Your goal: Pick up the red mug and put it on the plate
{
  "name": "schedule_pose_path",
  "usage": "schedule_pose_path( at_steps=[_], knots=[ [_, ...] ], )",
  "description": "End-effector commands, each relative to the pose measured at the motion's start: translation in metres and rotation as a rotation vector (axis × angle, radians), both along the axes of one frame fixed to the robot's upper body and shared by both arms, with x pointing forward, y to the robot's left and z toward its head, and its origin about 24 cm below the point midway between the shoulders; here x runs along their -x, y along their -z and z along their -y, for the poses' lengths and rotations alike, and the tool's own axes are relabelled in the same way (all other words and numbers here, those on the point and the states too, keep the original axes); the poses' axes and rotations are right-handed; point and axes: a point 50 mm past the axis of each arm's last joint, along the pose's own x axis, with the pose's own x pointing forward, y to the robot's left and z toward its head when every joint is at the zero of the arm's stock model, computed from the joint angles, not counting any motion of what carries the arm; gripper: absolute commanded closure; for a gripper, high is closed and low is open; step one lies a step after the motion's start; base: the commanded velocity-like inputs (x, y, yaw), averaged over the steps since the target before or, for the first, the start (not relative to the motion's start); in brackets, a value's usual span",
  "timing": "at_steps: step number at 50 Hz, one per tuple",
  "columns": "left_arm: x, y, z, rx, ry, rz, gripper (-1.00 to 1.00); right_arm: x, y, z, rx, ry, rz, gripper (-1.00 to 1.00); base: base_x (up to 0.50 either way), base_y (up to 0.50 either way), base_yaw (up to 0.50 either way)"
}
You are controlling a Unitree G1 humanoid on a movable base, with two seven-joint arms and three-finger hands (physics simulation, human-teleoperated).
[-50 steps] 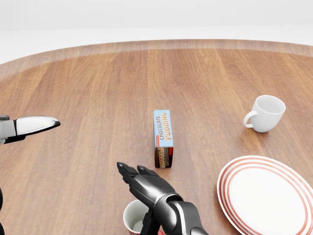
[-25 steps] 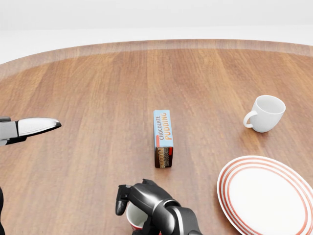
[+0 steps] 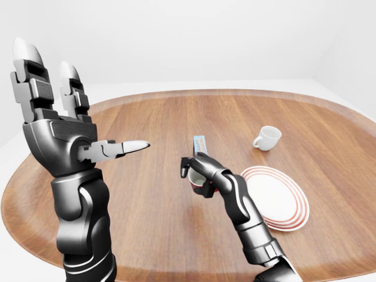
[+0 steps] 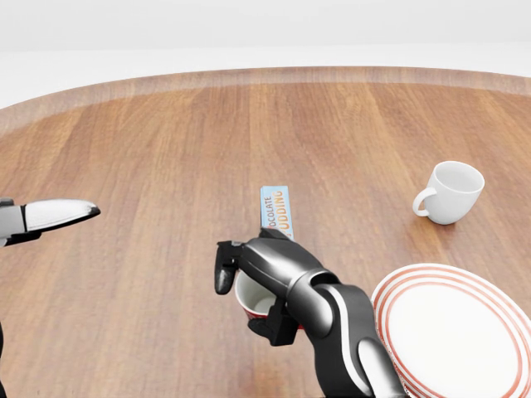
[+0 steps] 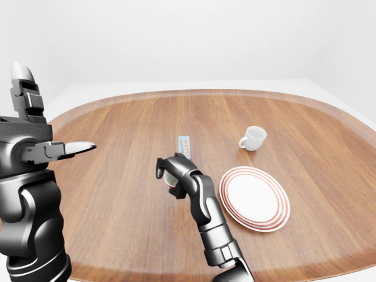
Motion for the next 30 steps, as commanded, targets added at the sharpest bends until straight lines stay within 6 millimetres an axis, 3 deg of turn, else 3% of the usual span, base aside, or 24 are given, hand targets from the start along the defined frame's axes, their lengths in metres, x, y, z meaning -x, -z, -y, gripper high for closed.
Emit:
schedule_pose_path(
  at_steps=[1, 7, 30],
  knots=[
    [-0.001, -0.001, -0.002, 0.001, -0.004, 0.002, -1.0, -0.007, -0.056, 0.023, -0.037, 0.01, 0.166, 1.0, 0.0, 0.0, 0.0],
    [0.0, -0.006, -0.001, 0.008, 0.001, 0.023, -1.0, -0.009, -0.065, 0.039, -0.024, 0.043, 0.199, 1.0, 0.0, 0.0, 0.0],
    [-0.001, -0.003, -0.003, 0.001, -0.01, 0.011, -1.0, -0.003, -0.071, 0.089, 0.01, 0.167, 0.241, 1.0, 0.0, 0.0, 0.0]
  ],
)
